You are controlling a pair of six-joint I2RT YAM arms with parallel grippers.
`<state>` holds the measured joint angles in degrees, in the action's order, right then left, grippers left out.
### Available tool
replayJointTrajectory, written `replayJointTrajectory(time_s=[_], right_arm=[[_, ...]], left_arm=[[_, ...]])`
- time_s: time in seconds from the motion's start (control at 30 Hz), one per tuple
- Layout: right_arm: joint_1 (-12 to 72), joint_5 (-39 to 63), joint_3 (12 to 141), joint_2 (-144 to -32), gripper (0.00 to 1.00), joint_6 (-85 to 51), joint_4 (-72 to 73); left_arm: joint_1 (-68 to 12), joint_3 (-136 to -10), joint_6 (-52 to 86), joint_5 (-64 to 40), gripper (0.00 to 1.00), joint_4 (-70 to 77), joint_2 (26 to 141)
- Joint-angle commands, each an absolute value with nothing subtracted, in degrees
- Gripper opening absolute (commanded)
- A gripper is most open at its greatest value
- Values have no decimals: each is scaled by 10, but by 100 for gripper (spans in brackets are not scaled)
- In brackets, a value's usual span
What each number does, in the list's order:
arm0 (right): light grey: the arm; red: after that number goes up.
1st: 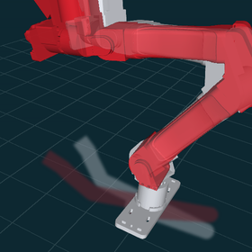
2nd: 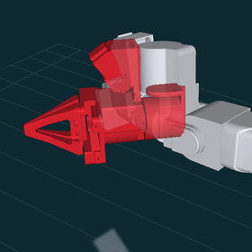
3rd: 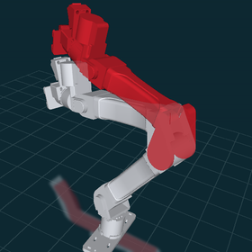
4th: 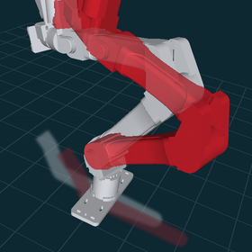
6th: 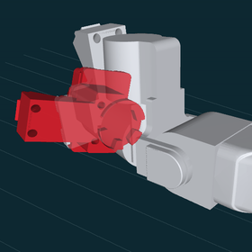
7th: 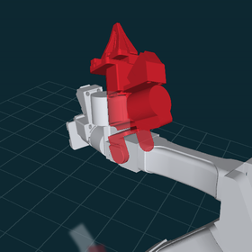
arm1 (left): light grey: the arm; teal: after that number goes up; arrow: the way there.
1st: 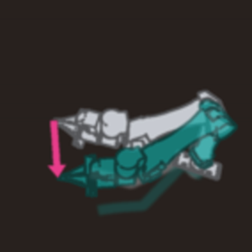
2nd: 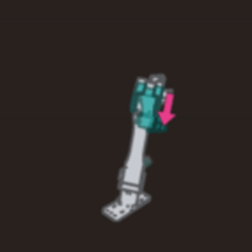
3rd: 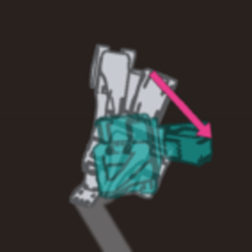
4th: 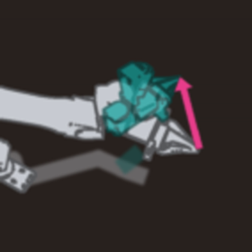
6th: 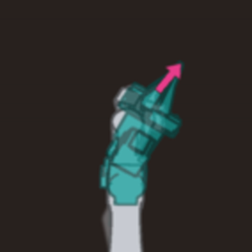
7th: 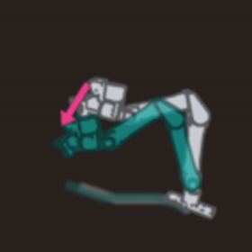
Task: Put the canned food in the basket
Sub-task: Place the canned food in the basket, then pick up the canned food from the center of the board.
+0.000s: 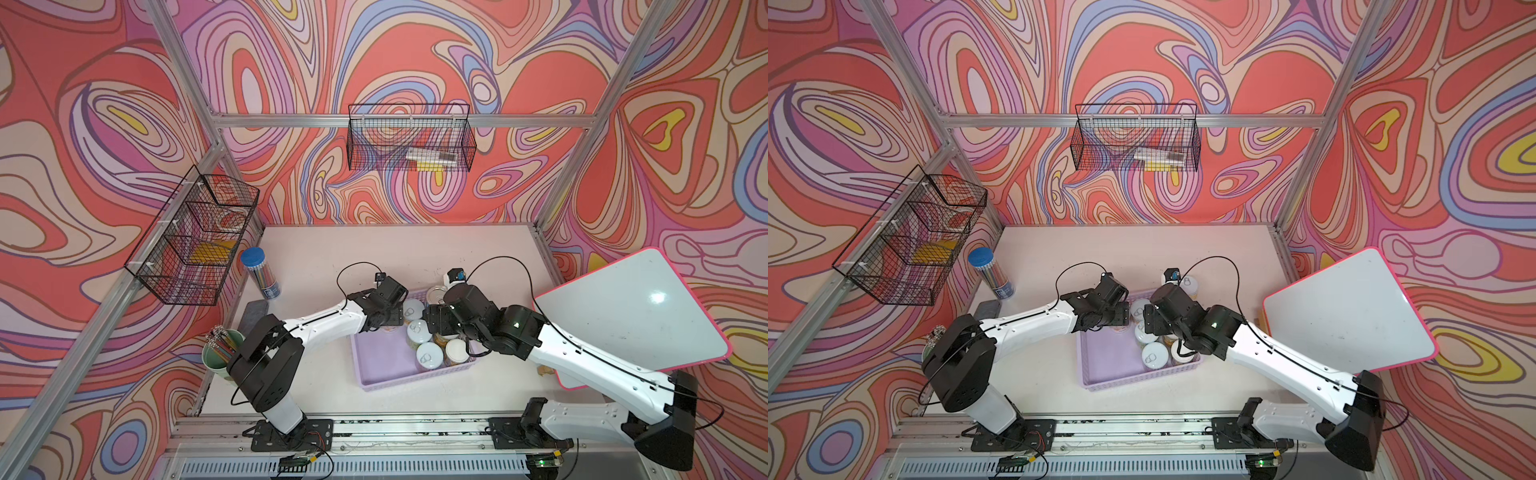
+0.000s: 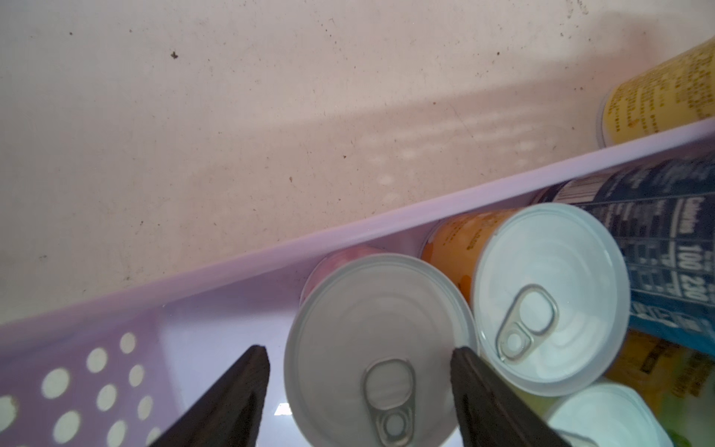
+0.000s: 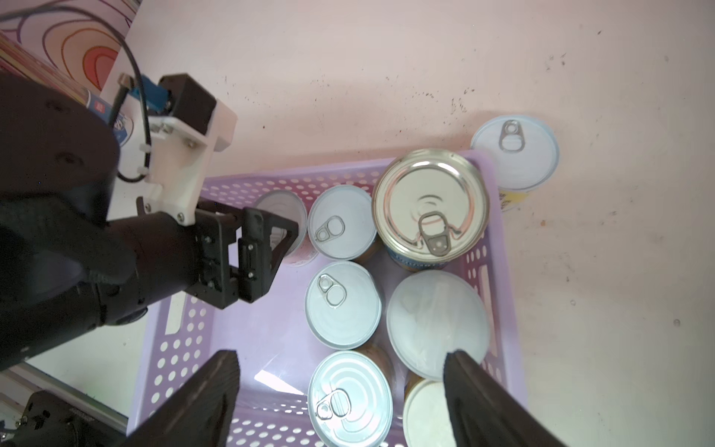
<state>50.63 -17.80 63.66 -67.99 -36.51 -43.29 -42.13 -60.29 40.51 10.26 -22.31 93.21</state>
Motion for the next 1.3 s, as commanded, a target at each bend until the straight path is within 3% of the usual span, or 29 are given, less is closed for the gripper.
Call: replayJointTrajectory(time_s=[0.0, 0.37, 0.53, 0.77, 1.27], right_arm=[[478, -203, 664, -679, 85, -338, -449], [309, -105, 715, -755, 89, -276, -425], [254, -69, 739, -816, 98, -273, -417], [185, -21, 784, -925, 98, -281, -416], [153, -40, 933, -1130, 98, -300, -482]], left_arm=[[-423, -593, 396, 119, 81, -255, 874], [-435, -589, 250, 39, 89, -241, 761], [-453, -617, 205, 13, 92, -218, 762], [-462, -662, 169, -58, 99, -164, 804], [-462, -786, 86, -130, 99, -207, 909]])
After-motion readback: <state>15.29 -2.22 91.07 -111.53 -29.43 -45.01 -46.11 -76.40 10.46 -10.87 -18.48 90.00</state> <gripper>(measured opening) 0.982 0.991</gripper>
